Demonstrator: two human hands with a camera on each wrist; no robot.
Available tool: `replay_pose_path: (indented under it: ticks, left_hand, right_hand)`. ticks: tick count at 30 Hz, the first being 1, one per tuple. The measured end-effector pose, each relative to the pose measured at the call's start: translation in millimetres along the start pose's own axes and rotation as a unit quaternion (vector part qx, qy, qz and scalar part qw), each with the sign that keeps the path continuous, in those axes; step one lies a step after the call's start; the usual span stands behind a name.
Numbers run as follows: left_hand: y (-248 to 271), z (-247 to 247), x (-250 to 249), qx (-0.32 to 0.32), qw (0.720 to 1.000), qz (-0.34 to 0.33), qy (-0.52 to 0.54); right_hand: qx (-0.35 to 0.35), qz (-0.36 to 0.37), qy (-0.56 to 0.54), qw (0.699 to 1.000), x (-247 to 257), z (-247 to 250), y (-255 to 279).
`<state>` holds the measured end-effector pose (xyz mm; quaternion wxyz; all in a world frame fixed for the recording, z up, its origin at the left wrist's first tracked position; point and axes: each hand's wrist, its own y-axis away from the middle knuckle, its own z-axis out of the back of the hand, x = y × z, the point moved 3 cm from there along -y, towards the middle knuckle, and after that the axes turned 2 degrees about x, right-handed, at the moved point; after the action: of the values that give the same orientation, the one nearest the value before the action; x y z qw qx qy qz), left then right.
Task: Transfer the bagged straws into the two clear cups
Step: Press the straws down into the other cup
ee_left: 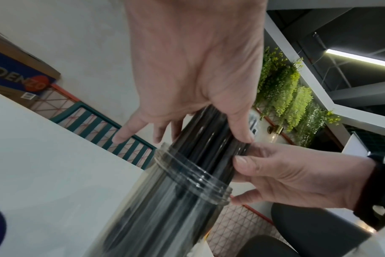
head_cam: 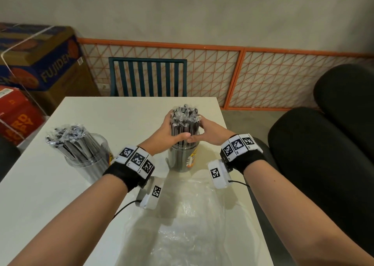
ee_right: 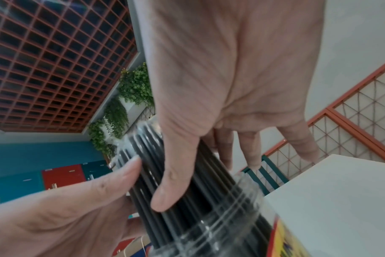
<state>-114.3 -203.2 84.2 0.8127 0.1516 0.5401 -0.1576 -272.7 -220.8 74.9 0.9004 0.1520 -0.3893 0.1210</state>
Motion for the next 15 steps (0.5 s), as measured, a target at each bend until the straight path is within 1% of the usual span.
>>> replay_pose_path:
  ticks: [3, 8, 10, 12, 15]
  left_hand:
    - [5, 2, 3, -0.006, 1.000, 0.021, -0.011]
    - [12, 7, 13, -0.005, 0.995, 0.091, -0.032]
    - [17, 9, 16, -0.002, 0.993, 0.113, -0.045]
    - [23, 10, 19, -0.002, 0.990, 0.129, -0.053]
    - [36, 13, 26, -0.019, 0.985, 0.157, -0.061]
  right_hand:
    - [-0.004, -0.013, -0.009, 1.000, 0, -1, 8]
    - [-0.001, -0.033, -0.018, 0.999, -6, -4, 16]
    - [-0.001, -0.056, -0.008, 0.998, -7, -5, 19]
    - [-0.001, -0.097, 0.007, 0.995, -7, -3, 25]
    - [-0.040, -0.149, 0.042, 0.987, -8, -1, 42]
